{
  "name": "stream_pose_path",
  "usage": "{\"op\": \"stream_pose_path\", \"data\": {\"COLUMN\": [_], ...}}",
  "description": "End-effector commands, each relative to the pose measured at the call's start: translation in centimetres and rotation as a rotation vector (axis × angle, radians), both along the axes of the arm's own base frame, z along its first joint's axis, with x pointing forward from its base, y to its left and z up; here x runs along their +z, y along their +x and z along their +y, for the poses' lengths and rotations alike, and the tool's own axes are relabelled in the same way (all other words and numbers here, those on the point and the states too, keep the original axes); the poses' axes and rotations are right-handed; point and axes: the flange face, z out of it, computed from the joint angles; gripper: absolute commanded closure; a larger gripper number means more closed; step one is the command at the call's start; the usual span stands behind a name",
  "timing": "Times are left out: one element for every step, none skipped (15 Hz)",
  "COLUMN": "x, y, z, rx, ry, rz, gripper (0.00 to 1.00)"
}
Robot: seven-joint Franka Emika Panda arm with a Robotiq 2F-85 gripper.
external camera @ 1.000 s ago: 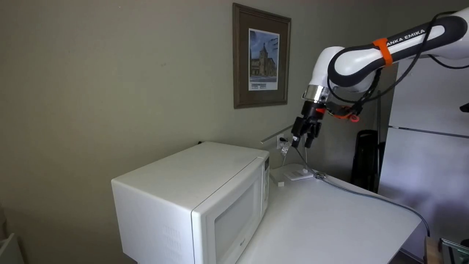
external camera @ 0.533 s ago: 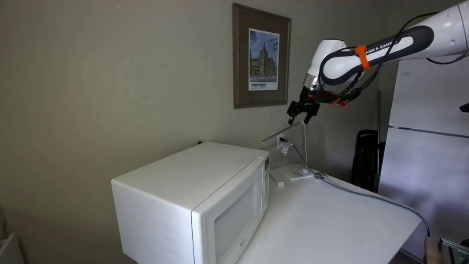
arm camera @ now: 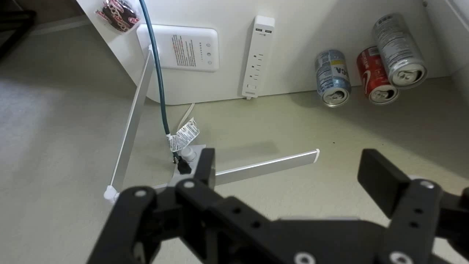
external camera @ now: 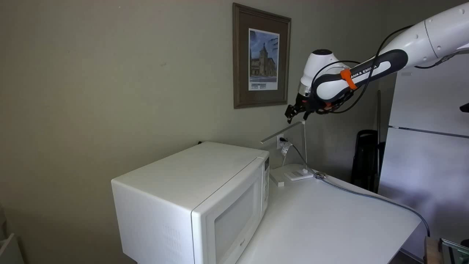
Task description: Move the metal thing to the right
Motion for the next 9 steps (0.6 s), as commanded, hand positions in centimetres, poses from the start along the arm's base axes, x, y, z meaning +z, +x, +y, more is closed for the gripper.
{"op": "stream_pose_path", "data": {"x": [0.2,0.2,0.2,0.2,0.2,0.1,0.0,-0.1,-0.3], "y": [0.0,0.0,0.0,0.0,0.0,0.4,1.4,2.3,3.4], "z": [0.0,0.0,0.0,0.0,0.0,-0.2,-0.5,-0.7,-0.7], "rx": [0.0,0.0,0.0,0.0,0.0,0.009,0.008,0.02,0.043], "ry": [0.0,0.0,-0.001,-0.001,-0.001,0.005,0.017,0.012,0.002], "rz": [-0.001,-0.002,-0.003,-0.003,-0.003,-0.007,-0.03,-0.044,-0.057], "gripper": [0.0,0.0,0.0,0.0,0.0,0.0,0.0,0.0,0.0]}}
